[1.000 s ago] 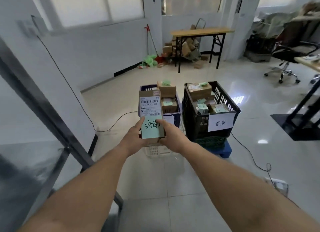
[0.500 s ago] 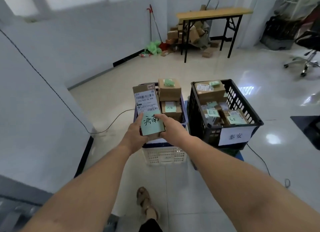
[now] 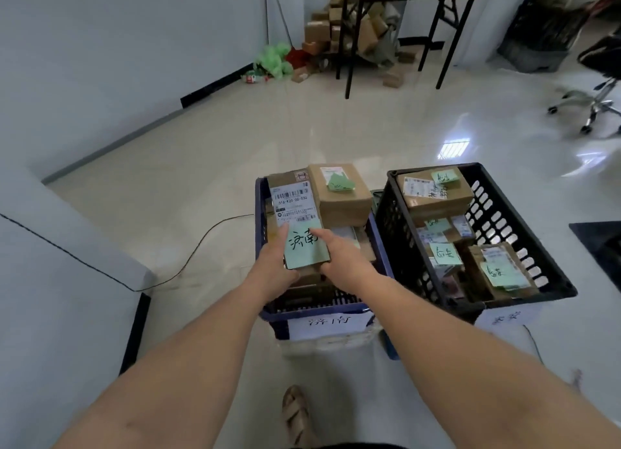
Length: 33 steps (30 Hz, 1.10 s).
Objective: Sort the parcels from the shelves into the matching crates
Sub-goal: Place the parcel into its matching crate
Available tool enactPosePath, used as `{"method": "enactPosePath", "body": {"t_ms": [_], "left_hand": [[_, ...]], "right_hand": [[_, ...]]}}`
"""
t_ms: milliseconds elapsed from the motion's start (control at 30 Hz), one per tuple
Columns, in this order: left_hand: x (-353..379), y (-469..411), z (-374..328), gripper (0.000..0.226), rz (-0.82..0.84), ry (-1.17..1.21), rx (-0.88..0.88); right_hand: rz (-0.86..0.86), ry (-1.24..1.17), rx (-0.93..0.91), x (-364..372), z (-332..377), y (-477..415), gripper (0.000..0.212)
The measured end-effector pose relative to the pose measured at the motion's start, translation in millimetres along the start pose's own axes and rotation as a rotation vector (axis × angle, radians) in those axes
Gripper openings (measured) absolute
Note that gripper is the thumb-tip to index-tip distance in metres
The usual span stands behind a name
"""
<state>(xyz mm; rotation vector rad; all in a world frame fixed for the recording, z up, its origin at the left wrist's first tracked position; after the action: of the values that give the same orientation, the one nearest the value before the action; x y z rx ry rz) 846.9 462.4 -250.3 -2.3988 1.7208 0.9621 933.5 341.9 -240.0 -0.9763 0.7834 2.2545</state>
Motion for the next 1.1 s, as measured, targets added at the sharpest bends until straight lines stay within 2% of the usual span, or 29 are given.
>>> {"method": "enactPosePath", "body": {"t_ms": [233,433,633,900,967,1100], "left_hand": [[17,-64,39,0.105,0.118,-0.008,-0.119],[36,-97,53,0.098,0.1,0.001,-0.186],[51,-114,64,0.101,0.066,-0.016,-0.285],[55,-126,63,0.099,0.057,-0.121,-0.307],[47,-126,61,0.092,0.057,-0.186,-0.312],[16,-141,51,0.072,-0.116,-0.324,-0.27]], "right_hand": [[0.115,-0.009,0.1,29,-36,-60,0.072],[0.202,0.005,0.106,39,-60,-101,0.072],[0.302,0.065,0.09,45,-78,-128,0.071],[0.351,0.05,0.07,37,-87,-141,0.069],[0.312,0.039,0.092,35,-84,-138,0.069],[-0.015,0.08,0.302,27,-82,-120,0.065]]}}
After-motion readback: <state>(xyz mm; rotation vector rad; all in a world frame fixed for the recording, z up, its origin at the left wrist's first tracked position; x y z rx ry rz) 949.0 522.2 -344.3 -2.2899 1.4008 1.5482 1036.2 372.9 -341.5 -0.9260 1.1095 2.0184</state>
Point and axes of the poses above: each hand's wrist, its own y-axis away from the middle knuckle, its own x-axis out of the palm, z = x × y, the point moved 4 cm from there along -y, towards the middle knuckle, and after that the axes turned 2 degrees about y, right-handed, at the moved point
